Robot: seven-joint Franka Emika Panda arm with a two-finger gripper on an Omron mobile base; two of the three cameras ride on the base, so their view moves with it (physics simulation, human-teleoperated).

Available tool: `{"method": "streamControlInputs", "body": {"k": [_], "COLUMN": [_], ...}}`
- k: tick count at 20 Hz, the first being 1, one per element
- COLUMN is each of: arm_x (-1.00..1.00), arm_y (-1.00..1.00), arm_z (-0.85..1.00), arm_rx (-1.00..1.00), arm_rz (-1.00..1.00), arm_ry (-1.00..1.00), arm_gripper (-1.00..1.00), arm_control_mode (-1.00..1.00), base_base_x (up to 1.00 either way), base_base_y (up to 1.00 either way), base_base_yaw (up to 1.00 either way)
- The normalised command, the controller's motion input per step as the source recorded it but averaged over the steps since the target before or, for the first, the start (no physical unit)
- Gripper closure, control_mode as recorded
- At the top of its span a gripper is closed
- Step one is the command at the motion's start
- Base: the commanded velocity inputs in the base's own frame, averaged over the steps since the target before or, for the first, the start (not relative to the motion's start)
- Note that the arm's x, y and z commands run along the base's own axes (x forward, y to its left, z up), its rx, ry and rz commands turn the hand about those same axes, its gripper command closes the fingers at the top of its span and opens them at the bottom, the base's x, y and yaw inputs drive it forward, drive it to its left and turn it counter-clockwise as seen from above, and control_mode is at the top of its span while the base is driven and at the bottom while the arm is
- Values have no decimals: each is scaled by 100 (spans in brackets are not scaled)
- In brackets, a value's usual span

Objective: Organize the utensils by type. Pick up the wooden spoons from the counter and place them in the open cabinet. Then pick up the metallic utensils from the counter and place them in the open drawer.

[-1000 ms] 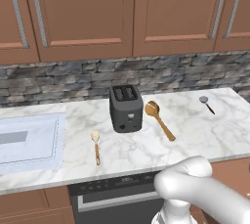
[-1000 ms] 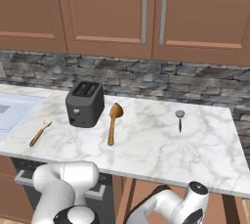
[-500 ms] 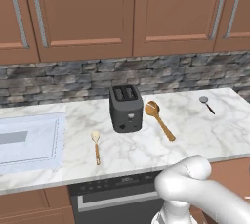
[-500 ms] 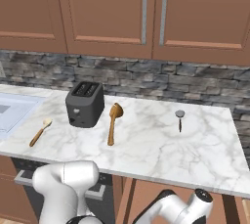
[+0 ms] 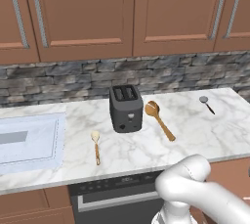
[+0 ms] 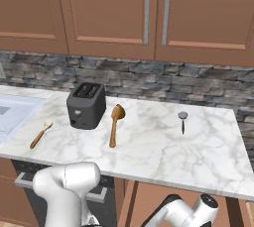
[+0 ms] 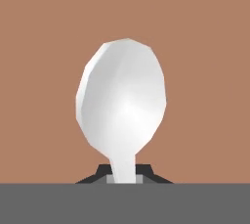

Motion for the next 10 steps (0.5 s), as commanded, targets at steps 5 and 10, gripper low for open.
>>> {"method": "streamControlInputs", "body": {"k": [5, 10], "arm_x": [4, 1], "arm_y": [0, -4], "arm_z": [-33, -26], "arm_rx": [2, 3], "arm_rz": [0, 0], "arm_ry": [0, 0], "arm_gripper": [100, 100], "arm_control_mode": [-100, -100], "base_base_x": [0, 0], "base_base_y": [0, 0], "base_base_yaw": [0, 0]}}
